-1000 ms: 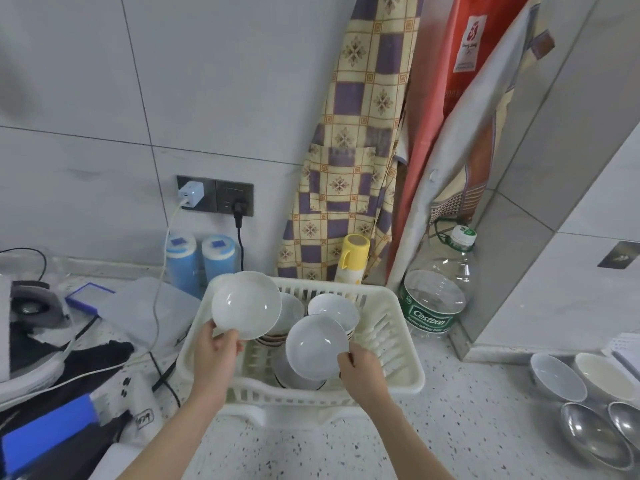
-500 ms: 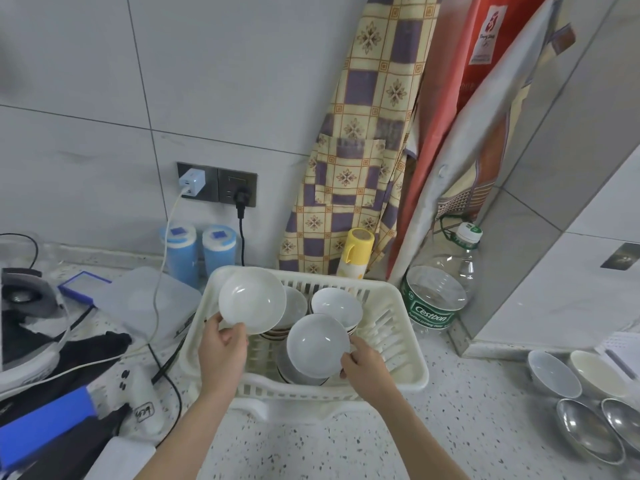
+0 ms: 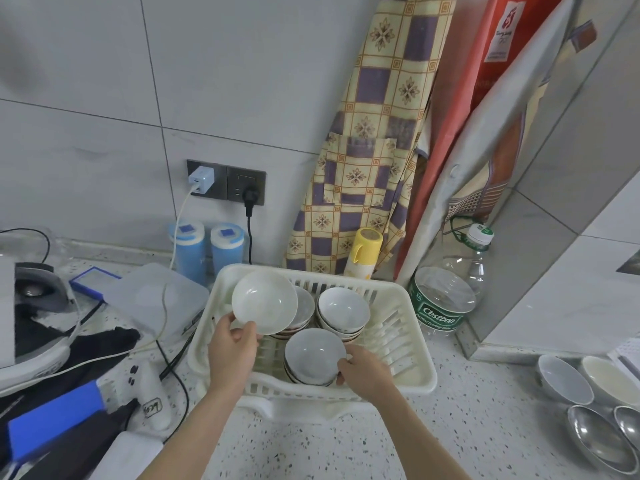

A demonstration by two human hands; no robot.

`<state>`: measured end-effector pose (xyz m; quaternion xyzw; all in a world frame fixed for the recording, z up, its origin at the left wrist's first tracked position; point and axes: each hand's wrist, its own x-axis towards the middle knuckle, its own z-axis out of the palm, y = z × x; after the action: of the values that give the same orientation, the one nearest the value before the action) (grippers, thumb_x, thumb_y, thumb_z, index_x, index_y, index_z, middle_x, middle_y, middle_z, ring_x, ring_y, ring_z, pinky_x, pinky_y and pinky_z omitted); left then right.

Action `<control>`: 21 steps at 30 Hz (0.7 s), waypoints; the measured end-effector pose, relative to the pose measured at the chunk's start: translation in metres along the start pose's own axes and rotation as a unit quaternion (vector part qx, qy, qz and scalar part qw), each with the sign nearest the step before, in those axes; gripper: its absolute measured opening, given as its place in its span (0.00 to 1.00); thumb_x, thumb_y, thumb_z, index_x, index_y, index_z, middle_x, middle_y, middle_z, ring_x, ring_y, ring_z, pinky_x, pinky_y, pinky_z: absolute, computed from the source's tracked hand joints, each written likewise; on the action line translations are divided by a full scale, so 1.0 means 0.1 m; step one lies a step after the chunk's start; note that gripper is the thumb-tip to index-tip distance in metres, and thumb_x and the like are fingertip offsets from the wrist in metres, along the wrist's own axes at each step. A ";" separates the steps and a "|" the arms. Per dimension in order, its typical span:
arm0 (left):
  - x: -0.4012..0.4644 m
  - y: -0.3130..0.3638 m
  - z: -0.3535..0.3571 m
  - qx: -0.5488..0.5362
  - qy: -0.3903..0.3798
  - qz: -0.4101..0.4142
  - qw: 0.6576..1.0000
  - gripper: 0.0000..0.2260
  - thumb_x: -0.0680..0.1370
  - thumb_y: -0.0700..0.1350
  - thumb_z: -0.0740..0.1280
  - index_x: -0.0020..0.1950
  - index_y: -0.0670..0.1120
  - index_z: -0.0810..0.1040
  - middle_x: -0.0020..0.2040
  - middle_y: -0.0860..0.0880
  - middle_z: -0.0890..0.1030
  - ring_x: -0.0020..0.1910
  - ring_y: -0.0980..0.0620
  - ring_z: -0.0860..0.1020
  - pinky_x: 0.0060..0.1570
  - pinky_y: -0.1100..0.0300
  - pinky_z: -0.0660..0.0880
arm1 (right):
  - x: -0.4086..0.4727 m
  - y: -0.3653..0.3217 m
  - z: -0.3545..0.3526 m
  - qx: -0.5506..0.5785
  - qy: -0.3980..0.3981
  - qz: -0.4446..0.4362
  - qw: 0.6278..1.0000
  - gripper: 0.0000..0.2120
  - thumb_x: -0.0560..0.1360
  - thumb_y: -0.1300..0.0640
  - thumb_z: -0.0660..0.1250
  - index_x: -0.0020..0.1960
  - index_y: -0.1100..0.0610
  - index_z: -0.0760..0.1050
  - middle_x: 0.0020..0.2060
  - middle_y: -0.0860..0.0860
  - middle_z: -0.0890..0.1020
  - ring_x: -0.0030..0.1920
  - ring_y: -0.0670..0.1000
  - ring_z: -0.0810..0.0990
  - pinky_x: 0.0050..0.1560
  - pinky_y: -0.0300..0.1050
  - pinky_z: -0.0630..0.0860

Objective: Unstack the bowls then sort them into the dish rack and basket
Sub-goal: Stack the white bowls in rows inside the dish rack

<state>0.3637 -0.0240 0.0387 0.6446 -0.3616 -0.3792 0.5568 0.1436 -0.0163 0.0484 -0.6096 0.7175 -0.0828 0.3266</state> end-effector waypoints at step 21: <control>-0.05 0.10 -0.10 0.019 -0.083 -0.023 0.996 0.08 0.77 0.40 0.62 0.50 0.46 0.80 0.32 0.48 0.85 0.23 0.61 0.75 0.34 0.59 0.73 | -0.02 0.02 0.06 0.008 0.084 0.021 0.996 0.20 0.79 0.44 0.55 0.69 0.46 0.71 0.52 0.44 0.84 0.53 0.49 0.81 0.50 0.43 0.74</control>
<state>0.3700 -0.0160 0.0500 0.6294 -0.3986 -0.4371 0.5039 0.1452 -0.0120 0.0437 -0.5828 0.7541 -0.1326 0.2722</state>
